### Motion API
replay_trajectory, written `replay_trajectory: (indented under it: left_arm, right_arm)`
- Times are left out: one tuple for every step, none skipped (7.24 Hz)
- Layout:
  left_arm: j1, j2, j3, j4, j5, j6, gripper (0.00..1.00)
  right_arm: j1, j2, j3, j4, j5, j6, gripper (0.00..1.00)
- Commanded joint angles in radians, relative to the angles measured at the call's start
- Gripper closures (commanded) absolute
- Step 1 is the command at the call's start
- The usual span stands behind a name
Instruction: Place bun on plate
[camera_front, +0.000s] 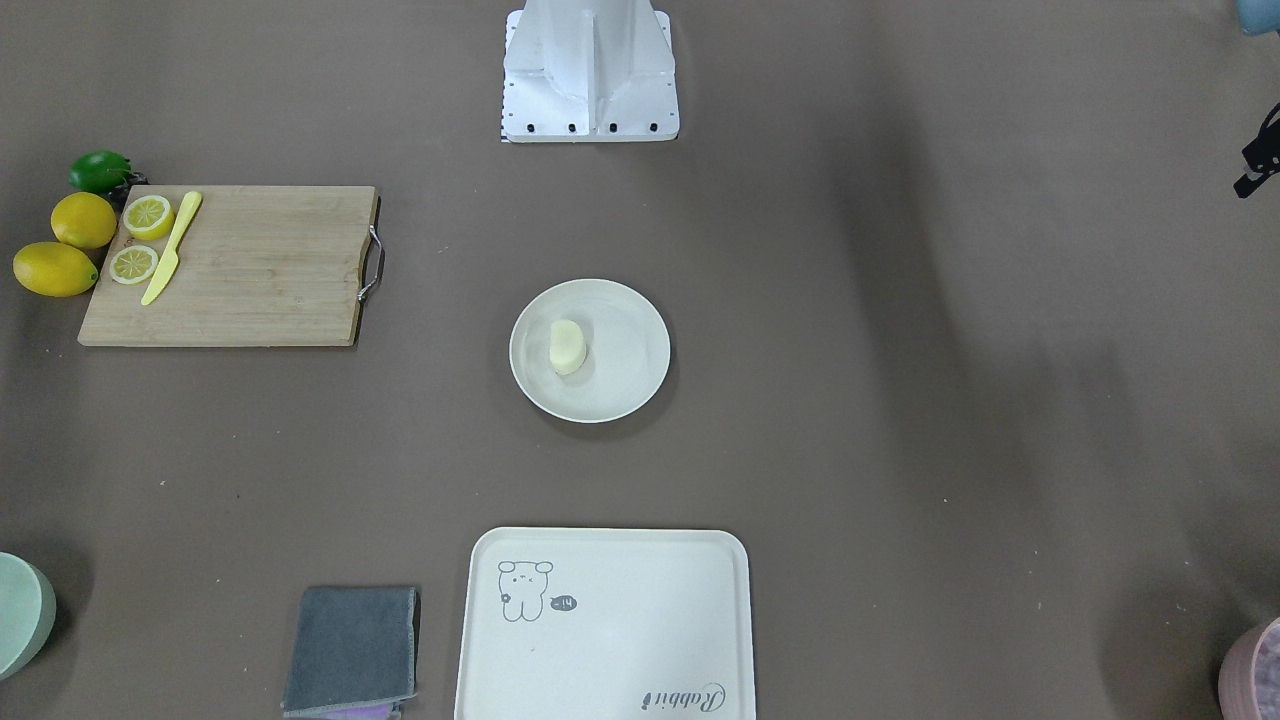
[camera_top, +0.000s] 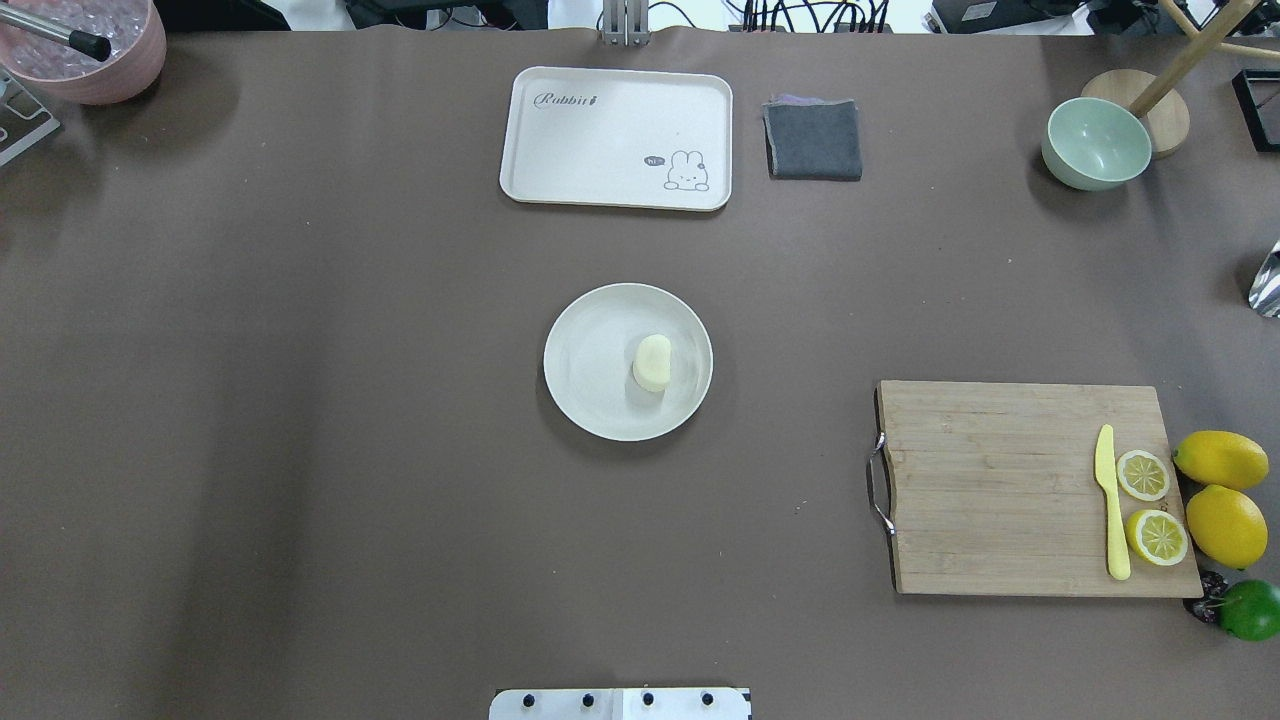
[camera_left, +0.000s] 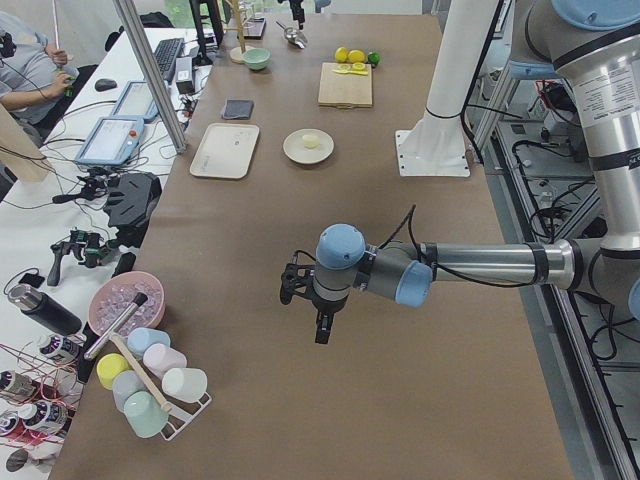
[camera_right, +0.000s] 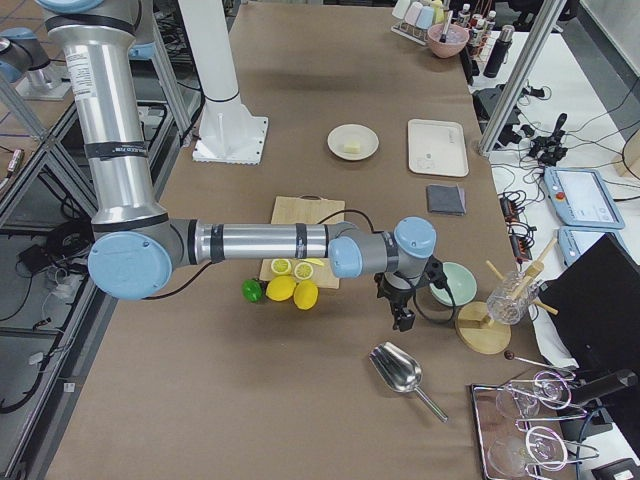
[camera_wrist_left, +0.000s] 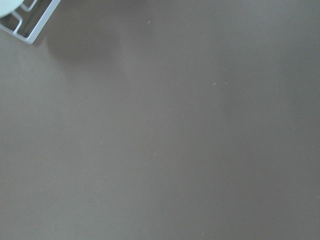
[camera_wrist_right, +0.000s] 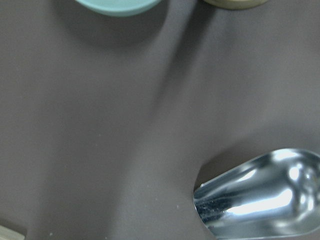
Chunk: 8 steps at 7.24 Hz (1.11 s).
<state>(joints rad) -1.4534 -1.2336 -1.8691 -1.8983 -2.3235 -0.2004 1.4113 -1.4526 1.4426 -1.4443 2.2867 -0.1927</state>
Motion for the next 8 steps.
replay_trajectory:
  left_arm:
    - [-0.01,-0.007,-0.012,-0.005,-0.02,-0.025,0.02]
    - [-0.008,-0.058,0.008,0.01,-0.071,-0.03,0.02]
    - [-0.01,-0.072,0.014,0.018,-0.082,-0.031,0.02]
    - [-0.01,-0.089,0.008,0.065,-0.108,-0.034,0.02]
    - [-0.018,-0.13,0.008,0.153,-0.108,-0.031,0.02]
    - [-0.025,-0.135,0.014,0.165,-0.099,-0.028,0.02]
    - [-0.025,-0.133,0.016,0.16,-0.099,-0.028,0.02]
    - [-0.025,-0.136,0.019,0.16,-0.099,-0.025,0.02]
  right_arm:
    - [0.023,-0.084,0.034,0.004,0.042,-0.033,0.0]
    - [0.023,-0.086,0.035,0.005,0.036,-0.033,0.0]
    - [0.025,-0.087,0.047,0.005,0.037,-0.033,0.0]
    - [0.034,-0.091,0.039,0.005,0.033,-0.034,0.0]
    - [0.063,-0.13,0.05,0.016,0.039,-0.059,0.0]
    - [0.116,-0.184,0.054,0.094,0.06,-0.08,0.0]
    - [0.118,-0.199,0.045,0.11,0.1,-0.067,0.0]
    - [0.133,-0.201,0.047,0.11,0.1,-0.067,0.0]
